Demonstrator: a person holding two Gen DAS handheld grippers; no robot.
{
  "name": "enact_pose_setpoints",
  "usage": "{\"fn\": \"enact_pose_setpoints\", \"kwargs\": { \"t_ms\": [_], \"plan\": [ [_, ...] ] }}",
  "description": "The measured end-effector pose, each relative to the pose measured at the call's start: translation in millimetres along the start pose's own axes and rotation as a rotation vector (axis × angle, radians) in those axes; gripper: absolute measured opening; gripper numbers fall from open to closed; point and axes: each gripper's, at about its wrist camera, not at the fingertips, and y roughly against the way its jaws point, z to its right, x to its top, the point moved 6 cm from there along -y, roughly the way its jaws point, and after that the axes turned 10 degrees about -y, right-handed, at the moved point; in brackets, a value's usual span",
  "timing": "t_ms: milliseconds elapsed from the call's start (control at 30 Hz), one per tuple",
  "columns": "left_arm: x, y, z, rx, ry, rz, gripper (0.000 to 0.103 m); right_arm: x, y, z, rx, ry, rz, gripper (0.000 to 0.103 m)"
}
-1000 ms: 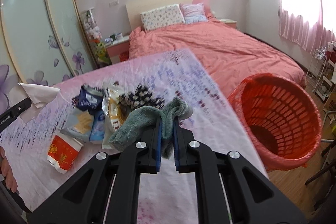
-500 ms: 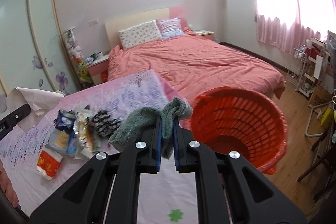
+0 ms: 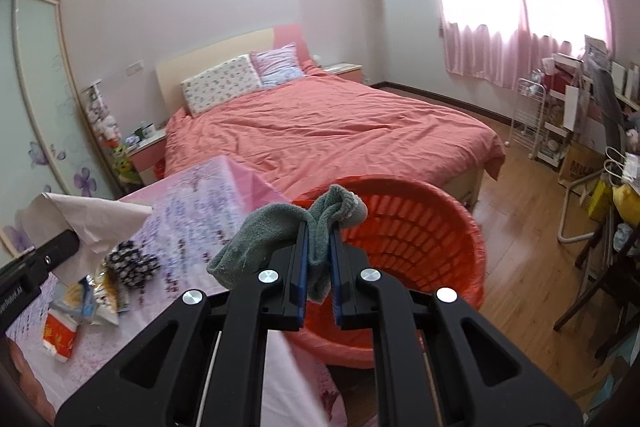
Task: Collect trash
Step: 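Drop the green towel into the orange basket while the left tool holds a white cloth, then reach the left tool to the red-and-white paper cup and grasp it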
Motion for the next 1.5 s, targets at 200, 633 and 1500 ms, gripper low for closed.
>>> {"fn": "enact_pose_setpoints", "kwargs": {
  "t_ms": [200,633,1500],
  "plan": [
    [4.4,-34.6,43.1,-0.074,-0.049,-0.019,0.023,9.3,-13.9,31.9,-0.031,-0.049,-0.005,0.010],
    [3.9,-117.3,109.6,-0.175,-0.126,-0.094,0.032,19.3,-42.7,70.2,-0.048,-0.117,-0.048,0.017],
    [-67.0,-16.9,-79.9,0.220,-0.007,-0.113,0.081,-20.7,-11.0,-28.2,0.039,0.093,-0.098,0.057]
  ]
}}
